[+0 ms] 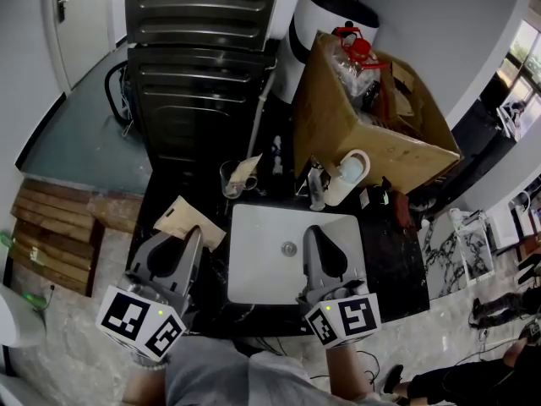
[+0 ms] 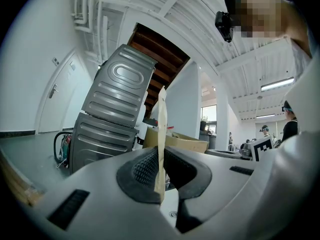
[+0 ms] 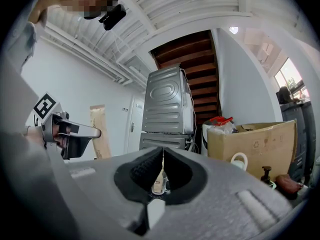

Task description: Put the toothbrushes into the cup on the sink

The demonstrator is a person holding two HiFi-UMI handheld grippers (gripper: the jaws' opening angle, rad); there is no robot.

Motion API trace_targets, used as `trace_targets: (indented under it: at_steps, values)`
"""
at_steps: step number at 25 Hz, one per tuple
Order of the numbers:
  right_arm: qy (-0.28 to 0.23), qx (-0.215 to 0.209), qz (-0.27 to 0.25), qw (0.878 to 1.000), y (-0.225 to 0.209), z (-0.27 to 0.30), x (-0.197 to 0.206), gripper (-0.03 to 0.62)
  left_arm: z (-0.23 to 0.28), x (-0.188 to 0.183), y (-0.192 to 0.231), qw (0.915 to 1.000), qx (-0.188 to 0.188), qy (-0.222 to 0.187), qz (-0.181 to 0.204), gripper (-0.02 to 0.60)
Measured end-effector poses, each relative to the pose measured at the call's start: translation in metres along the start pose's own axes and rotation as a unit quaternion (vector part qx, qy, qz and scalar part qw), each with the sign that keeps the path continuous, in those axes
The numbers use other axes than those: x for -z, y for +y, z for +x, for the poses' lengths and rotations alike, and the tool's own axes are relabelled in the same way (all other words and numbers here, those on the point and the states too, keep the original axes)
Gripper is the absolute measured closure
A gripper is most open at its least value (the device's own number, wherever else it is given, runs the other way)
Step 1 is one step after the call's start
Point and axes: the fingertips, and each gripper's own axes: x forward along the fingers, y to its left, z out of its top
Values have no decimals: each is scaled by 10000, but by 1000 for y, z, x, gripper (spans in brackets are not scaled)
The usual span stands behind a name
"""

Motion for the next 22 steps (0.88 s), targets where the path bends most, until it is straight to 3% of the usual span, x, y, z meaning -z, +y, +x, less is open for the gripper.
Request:
trace_targets:
  at_steps: [13,22]
  values:
    - [204,248,3,9995,-12,-18,12,591,39,5,35,9996,-166,54,237,554]
    - [362,520,21,9980,-28,-31,19,591,84,11,46,9978,64,129,647,554]
